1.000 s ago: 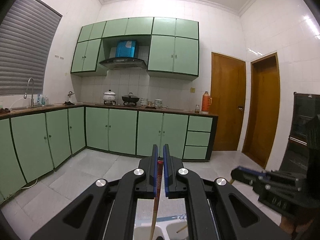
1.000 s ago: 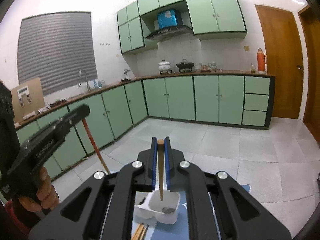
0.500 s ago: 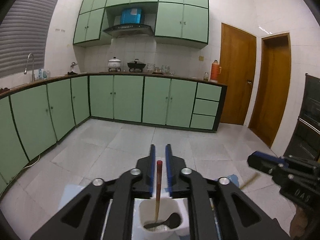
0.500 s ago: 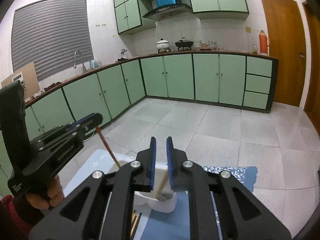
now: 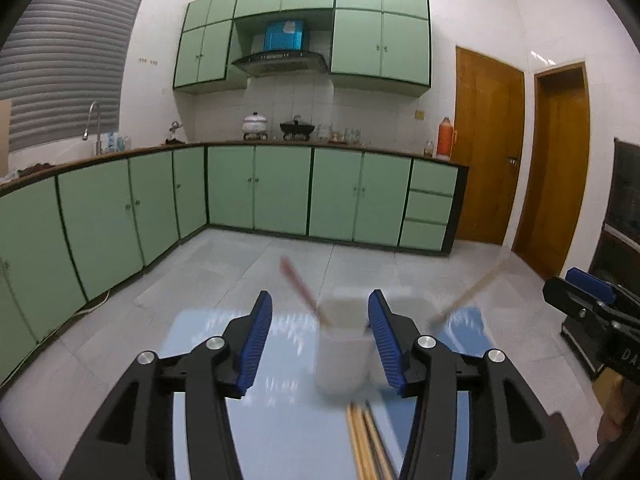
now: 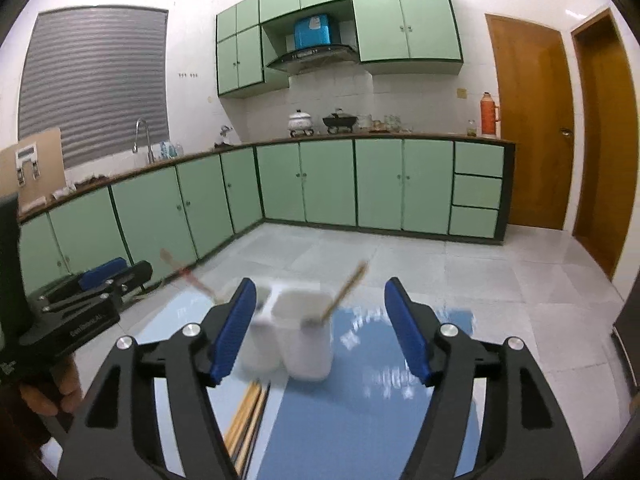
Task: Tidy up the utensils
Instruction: 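Return both open tools over the remaining chopsticks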
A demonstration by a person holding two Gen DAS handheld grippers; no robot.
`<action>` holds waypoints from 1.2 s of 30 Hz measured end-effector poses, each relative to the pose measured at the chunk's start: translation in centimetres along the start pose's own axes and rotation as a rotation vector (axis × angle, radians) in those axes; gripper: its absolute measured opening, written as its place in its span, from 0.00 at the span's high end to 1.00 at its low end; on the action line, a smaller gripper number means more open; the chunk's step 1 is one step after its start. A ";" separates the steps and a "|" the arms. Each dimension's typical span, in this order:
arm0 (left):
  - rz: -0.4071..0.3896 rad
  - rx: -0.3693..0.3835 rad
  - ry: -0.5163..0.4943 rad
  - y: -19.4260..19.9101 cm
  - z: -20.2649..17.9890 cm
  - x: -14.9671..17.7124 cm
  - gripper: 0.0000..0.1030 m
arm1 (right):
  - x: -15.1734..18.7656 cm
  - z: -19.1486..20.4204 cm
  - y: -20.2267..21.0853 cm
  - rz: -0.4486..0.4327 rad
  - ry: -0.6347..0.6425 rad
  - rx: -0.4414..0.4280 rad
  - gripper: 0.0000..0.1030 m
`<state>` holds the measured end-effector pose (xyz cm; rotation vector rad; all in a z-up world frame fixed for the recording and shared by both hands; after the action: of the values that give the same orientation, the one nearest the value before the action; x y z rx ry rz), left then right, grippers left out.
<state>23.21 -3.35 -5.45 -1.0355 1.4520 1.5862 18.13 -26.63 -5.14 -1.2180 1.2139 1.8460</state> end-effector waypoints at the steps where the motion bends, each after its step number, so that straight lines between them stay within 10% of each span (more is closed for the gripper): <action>1: 0.025 0.001 -0.001 0.3 0.2 1.3 0.52 | 1.3 0.3 0.3 0.014 -0.009 0.000 0.37; 15: 0.310 -0.022 -0.044 3.4 0.9 16.3 0.52 | 16.0 4.5 1.3 0.262 -0.105 -0.011 0.46; 36: 0.338 -0.025 -0.063 5.1 0.9 20.1 0.52 | 21.0 8.5 1.4 0.360 -0.045 -0.052 0.70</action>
<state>10.38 -2.90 -21.81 -0.7743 1.6306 1.8581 5.64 -19.33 -22.67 -1.0279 1.4413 2.1610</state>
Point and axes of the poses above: each gripper's, at about its wrist camera, not at the fingertips, and y roughly against the way its jaws point, z to its left, x to its underside, the point moved 6 cm from there along -y, roughly the way its jaws point, and after that the axes turned 14 degrees about -x, right-handed, at the moved point
